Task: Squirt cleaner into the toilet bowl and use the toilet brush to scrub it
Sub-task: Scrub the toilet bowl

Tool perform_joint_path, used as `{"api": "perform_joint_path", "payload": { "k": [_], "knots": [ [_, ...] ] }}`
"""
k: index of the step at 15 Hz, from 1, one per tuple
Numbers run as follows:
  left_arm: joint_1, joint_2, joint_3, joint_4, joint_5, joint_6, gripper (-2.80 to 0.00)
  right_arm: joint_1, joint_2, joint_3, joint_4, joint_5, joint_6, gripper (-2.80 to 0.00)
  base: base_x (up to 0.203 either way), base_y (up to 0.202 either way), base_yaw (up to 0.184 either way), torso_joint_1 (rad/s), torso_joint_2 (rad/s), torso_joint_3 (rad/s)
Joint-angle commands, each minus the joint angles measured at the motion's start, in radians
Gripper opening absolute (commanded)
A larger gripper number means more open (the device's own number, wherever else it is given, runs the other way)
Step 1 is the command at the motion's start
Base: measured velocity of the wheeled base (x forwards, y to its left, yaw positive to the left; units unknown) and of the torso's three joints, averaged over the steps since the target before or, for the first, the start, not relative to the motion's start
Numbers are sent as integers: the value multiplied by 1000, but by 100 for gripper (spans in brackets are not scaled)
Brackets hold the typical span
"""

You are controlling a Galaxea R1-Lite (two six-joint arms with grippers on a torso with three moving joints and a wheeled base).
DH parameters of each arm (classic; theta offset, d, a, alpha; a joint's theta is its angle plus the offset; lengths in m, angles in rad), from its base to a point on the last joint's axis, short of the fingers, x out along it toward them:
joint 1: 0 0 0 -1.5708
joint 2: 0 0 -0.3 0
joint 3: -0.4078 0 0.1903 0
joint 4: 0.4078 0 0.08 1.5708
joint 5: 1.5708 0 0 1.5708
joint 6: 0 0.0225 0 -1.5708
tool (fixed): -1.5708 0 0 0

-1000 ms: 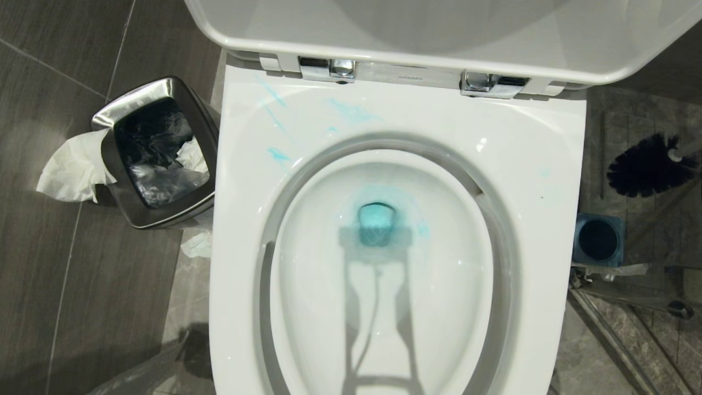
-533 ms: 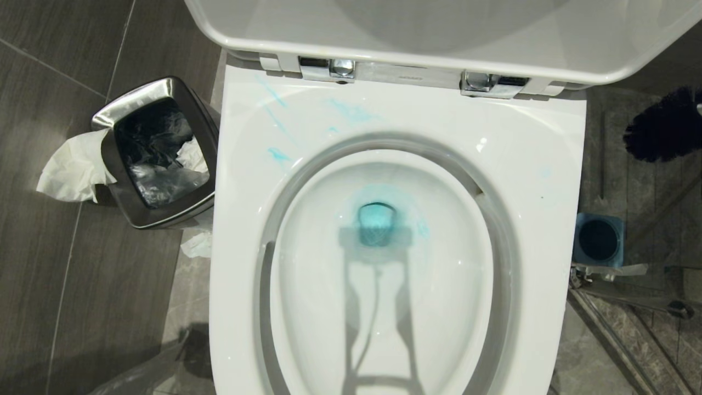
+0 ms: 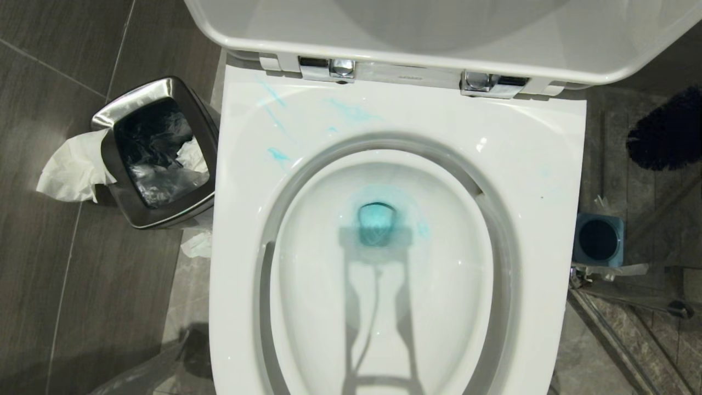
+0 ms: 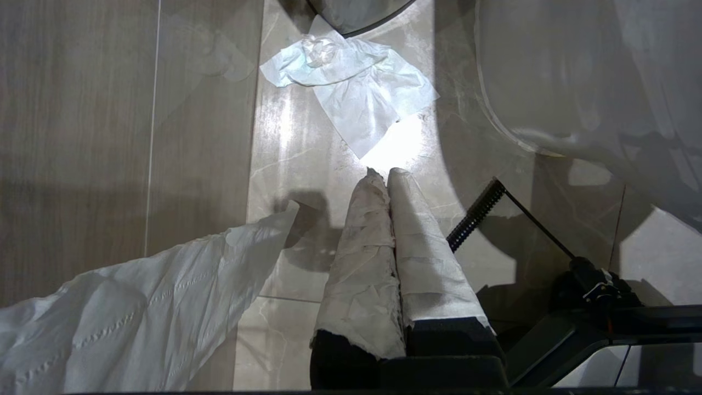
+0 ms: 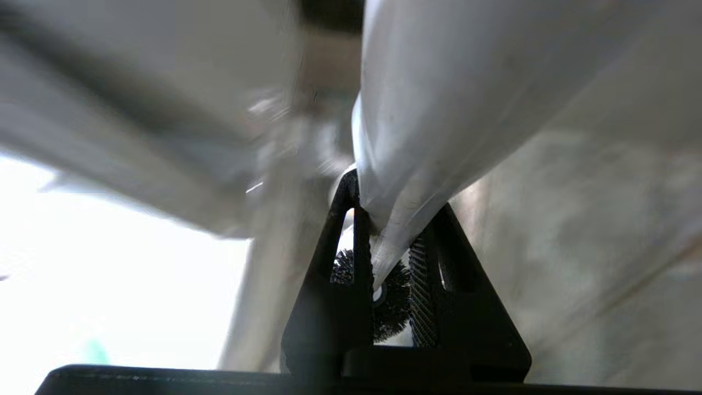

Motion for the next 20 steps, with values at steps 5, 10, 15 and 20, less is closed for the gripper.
{"api": "perform_joint_path", "payload": {
  "k": [5, 10, 15, 20],
  "knots": [
    [0, 2, 2, 0, 1, -1, -280, 0, -28, -99, 134, 65, 21, -280, 0, 0, 0, 1, 4, 110],
    [0, 2, 2, 0, 1, -2, -280, 0, -67, -128, 240, 146, 21, -280, 0, 0, 0, 3, 3, 198],
    [0, 2, 2, 0, 1, -3, -280, 0, -87, -164, 353, 213, 50, -280, 0, 0, 0, 5, 3, 204],
    [0, 2, 2, 0, 1, -3, -280, -1, -95, -172, 436, 251, 39, -280, 0, 0, 0, -1, 2, 204]
  ]
}}
